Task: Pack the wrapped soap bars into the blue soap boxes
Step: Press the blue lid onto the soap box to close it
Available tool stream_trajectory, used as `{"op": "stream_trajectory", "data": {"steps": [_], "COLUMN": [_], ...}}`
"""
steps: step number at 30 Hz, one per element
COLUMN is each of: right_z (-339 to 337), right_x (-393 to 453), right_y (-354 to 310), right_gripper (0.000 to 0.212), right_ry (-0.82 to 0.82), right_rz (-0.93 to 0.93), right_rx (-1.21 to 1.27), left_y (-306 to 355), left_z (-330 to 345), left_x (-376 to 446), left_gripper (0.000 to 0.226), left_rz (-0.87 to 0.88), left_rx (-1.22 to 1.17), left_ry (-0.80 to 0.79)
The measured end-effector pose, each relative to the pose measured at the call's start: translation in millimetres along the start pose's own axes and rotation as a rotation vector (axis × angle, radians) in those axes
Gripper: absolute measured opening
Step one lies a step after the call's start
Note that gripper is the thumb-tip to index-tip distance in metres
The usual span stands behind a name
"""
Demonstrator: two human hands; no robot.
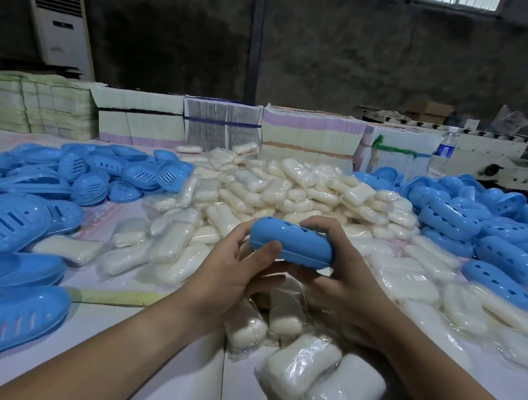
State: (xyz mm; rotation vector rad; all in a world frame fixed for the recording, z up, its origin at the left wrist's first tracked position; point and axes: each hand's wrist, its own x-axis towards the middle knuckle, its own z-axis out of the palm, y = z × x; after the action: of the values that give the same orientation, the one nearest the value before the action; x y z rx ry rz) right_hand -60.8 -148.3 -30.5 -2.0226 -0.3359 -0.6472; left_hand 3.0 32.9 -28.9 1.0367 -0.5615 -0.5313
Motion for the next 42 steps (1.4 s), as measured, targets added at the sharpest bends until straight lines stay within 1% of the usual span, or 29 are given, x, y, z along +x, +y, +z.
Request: {"op": "stream_trajectory", "data": {"steps": [2, 3, 7, 11, 14, 16, 23, 27, 30, 33, 38, 42], "right_z": [-2.1, -3.1, -2.8, -1.4, -3.4, -5.1, 6.4, 4.6, 1.8, 0.8, -1.2, 0.8], "right_x": [-0.8, -0.5, 0.4, 1.7, 2.0, 2.2, 5.1, 7.2, 7.1, 6.8, 4.7, 4.3], "right_y": [-0.2, -0.6, -3.5, -3.9, -3.9, -4.7, -11.8, -15.9, -13.3, -10.8, -10.7, -10.7], "right_gripper": [0.055, 0.054, 0.049, 0.054, 0.058, 0.056, 0.043, 0.036, 0.036, 0.043, 0.046, 0.046], "right_ry": [-0.089, -0.108, -0.071, -0.047, -0.068, -0.071, 0.071, 0.115, 0.082, 0.033, -0.031, -0.045], "right_rz": [0.059, 0.075, 0.084, 0.110, 0.134, 0.135, 0.114, 0.110, 0.125, 0.160, 0.156, 0.161], "right_rx": [0.024, 0.035, 0.064, 0.147, 0.165, 0.180, 0.250, 0.319, 0.262, 0.239, 0.193, 0.179], "left_y": [-0.2, -0.1, 0.5, 0.8, 0.3, 0.5, -0.5, -2.0, -3.3, -2.8, -1.8, -2.4], "left_z": [-0.4, -1.1, -1.7, 1.2, -0.3, -0.6, -1.0, -1.3, -2.1, -3.9, -6.7, -7.4], "left_x": [1.1, 1.7, 1.6, 1.7, 1.8, 2.0, 0.3, 2.1, 2.2, 3.1, 4.7, 4.6], "left_gripper": [0.060, 0.059, 0.056, 0.049, 0.048, 0.048, 0.050, 0.049, 0.050, 0.052, 0.048, 0.041], "left_rz": [0.005, 0.001, -0.046, -0.067, -0.061, -0.051, -0.049, -0.041, -0.045, -0.044, -0.057, -0.046], "left_rx": [-0.039, -0.060, -0.189, -0.272, -0.244, -0.222, -0.195, -0.204, -0.181, -0.184, -0.183, -0.203], "left_ry": [0.030, 0.038, 0.001, 0.001, -0.010, -0.021, -0.097, -0.101, -0.111, -0.115, -0.163, -0.189]}}
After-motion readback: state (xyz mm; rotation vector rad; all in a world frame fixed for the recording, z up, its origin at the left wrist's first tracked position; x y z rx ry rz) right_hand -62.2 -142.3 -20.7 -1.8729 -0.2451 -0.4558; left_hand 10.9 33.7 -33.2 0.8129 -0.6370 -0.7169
